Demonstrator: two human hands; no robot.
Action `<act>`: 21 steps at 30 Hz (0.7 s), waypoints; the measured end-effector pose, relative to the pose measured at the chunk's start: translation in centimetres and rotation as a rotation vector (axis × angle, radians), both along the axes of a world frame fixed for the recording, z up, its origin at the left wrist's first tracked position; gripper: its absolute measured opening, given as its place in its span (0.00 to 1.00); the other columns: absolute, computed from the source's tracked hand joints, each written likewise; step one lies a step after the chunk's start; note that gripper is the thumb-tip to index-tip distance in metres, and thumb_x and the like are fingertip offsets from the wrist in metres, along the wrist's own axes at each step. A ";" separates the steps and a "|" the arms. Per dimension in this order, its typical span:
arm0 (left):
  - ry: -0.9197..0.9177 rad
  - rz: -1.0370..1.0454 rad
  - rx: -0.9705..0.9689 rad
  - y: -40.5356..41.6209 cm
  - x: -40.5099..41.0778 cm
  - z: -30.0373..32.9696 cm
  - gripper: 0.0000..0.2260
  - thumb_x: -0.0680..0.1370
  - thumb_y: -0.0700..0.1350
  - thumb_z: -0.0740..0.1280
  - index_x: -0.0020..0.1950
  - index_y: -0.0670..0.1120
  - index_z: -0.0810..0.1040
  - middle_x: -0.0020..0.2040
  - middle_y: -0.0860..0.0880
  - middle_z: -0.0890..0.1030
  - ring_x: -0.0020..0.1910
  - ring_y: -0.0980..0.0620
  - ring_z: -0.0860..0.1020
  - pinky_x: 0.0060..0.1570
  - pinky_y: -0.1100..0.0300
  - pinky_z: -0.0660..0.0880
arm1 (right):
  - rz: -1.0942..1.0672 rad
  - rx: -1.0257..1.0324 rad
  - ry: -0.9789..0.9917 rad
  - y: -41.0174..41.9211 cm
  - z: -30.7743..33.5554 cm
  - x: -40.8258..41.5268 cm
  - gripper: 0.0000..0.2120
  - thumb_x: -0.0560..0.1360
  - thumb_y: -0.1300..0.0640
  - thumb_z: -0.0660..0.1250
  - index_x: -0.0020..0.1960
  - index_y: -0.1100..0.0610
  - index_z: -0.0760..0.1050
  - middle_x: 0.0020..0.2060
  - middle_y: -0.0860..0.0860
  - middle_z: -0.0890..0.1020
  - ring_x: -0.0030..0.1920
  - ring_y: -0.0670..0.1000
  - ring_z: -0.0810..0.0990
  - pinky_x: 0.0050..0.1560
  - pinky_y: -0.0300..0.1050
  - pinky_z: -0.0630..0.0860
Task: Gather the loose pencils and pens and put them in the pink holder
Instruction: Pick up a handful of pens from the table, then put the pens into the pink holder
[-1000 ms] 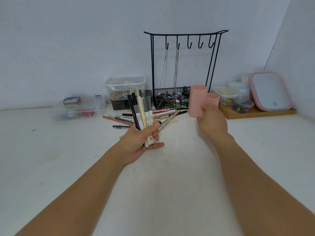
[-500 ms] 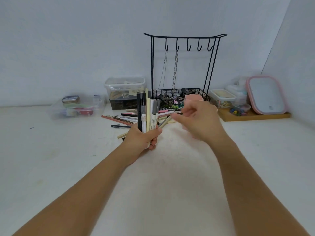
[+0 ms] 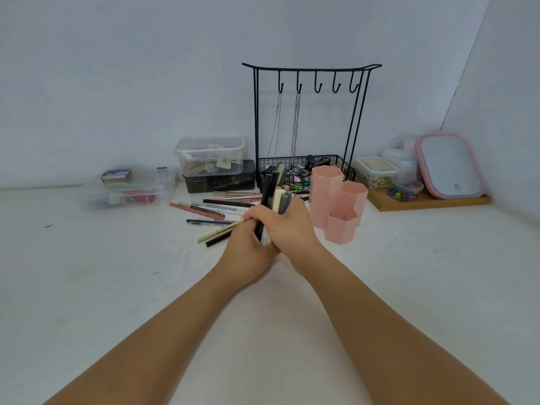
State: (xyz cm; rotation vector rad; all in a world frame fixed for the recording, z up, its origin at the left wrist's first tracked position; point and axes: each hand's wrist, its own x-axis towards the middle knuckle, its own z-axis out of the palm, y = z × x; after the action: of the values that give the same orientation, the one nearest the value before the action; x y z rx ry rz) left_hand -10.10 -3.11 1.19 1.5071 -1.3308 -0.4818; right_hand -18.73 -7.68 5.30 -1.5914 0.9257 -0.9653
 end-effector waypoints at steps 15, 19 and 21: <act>0.301 0.005 0.051 -0.6 1.3 -0.8 0.11 0.66 0.39 0.69 0.46 0.45 0.73 0.43 0.43 0.76 0.40 0.48 0.73 0.41 0.53 0.71 | -0.046 -0.099 -0.049 -1.8 -0.7 -2.4 0.11 0.70 0.64 0.71 0.31 0.52 0.79 0.32 0.57 0.84 0.35 0.53 0.81 0.44 0.56 0.82; 0.362 -0.031 0.068 -0.6 1.6 -0.8 0.07 0.73 0.35 0.68 0.49 0.43 0.75 0.44 0.41 0.74 0.39 0.49 0.70 0.36 0.57 0.69 | -0.142 0.055 -0.504 -3.8 3.4 -5.5 0.04 0.72 0.64 0.71 0.45 0.61 0.76 0.32 0.54 0.82 0.34 0.52 0.82 0.44 0.52 0.81; 0.347 -0.021 0.075 -0.8 1.7 -0.9 0.07 0.76 0.32 0.66 0.50 0.43 0.76 0.43 0.42 0.73 0.38 0.49 0.70 0.35 0.57 0.69 | -0.187 0.115 -0.737 -6.2 5.6 -8.1 0.06 0.75 0.68 0.69 0.46 0.63 0.72 0.30 0.55 0.79 0.32 0.53 0.80 0.43 0.50 0.81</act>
State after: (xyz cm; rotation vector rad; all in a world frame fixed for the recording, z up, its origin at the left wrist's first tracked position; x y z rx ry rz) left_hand -8.45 -3.95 0.24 1.3954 -1.0667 -0.7762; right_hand -26.87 -13.91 10.93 -0.9346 0.5921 -1.4626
